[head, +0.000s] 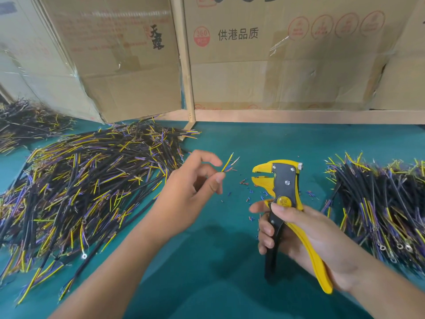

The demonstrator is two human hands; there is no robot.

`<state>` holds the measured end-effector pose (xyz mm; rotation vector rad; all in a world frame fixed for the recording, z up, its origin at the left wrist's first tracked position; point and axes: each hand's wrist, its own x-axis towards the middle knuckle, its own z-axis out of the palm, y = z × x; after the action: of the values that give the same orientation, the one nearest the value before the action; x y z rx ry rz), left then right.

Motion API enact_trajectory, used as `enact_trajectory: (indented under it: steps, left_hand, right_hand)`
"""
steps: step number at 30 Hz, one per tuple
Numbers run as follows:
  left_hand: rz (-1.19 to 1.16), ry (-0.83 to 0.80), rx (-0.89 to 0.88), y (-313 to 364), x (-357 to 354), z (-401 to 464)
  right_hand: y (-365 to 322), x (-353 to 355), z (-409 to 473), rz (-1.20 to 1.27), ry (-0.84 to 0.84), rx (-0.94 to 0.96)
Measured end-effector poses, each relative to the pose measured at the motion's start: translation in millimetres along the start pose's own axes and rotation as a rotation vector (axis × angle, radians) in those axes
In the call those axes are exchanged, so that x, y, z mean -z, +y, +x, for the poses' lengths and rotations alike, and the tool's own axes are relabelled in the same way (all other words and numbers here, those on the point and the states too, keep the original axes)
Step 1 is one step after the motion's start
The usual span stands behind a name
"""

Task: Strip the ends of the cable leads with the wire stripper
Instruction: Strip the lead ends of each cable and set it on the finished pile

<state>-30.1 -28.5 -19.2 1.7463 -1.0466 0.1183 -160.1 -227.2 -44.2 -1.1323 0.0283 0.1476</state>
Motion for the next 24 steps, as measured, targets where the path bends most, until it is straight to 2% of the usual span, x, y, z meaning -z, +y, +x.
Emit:
enact_trajectory:
  steps: [2,17,20,24]
  left_hand:
    - [-0.099,-0.005,0.036,-1,-2,0]
    - [-0.342,-0.032,0.093,3,-7,0]
    - [-0.308,-0.029,0.063,2,-8,0]
    - [-0.182,-0.018,0.015,-1,-10,-1]
  right_hand:
    - [1,1,0,-0.001,-0.003,0.006]
    - [1,1,-1,-0.013,0.008,0.010]
    - [-1,-3,-3,-0.017,0.008,0.004]
    - [1,-9,-7,-0.002,-0.072,-0.034]
